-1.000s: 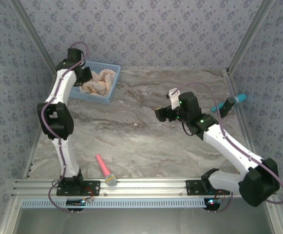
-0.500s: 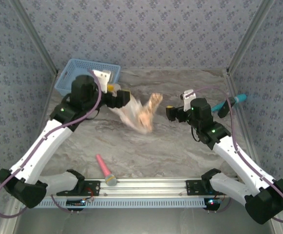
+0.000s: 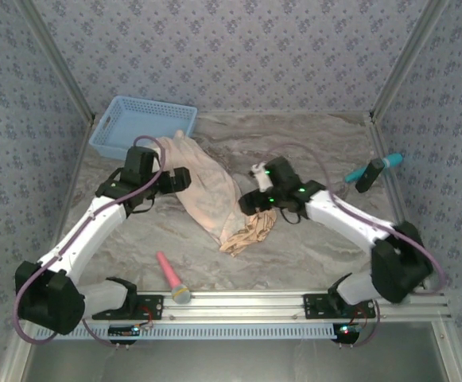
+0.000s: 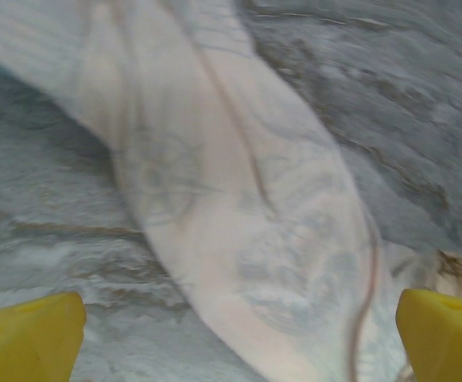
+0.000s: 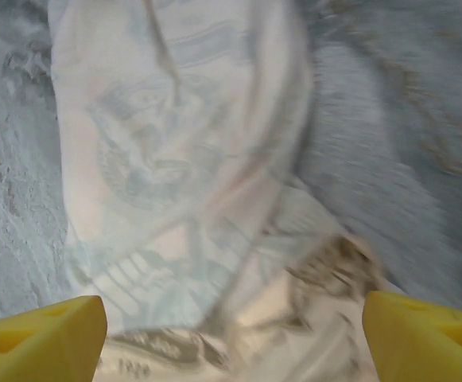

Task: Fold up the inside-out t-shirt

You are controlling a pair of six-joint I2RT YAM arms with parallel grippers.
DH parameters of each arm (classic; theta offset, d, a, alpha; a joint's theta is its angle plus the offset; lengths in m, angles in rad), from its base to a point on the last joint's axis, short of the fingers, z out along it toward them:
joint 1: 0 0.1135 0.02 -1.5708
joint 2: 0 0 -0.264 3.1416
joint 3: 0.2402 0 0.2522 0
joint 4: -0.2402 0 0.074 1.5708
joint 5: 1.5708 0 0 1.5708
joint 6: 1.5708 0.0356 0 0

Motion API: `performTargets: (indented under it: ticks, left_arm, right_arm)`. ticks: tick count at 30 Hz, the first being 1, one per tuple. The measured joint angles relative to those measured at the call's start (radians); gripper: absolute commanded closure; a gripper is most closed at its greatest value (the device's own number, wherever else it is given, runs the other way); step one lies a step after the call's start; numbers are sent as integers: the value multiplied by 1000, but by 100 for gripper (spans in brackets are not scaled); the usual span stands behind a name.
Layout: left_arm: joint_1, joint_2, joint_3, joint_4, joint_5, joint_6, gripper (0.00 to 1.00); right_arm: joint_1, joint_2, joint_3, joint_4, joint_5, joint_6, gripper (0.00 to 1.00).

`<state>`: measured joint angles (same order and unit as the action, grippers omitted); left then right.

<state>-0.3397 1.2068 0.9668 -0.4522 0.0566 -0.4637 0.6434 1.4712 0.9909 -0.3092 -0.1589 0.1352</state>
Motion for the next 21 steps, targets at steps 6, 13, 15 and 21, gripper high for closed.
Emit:
performTargets:
  ticks: [6, 13, 15, 21]
  left_arm:
    - [94, 66, -2, 7, -5, -52, 0]
    - [164, 116, -40, 53, 2, -91, 0]
    - [188, 143, -41, 63, 3, -104, 0]
    - [265, 226, -24, 90, -11, -133, 0]
  right_arm:
    - [117, 318, 146, 106, 84, 11, 25]
    - [125, 439, 169, 153, 147, 10, 100]
    - [109, 416, 170, 159, 116, 12, 100]
    - [31, 184, 297, 61, 20, 5, 100]
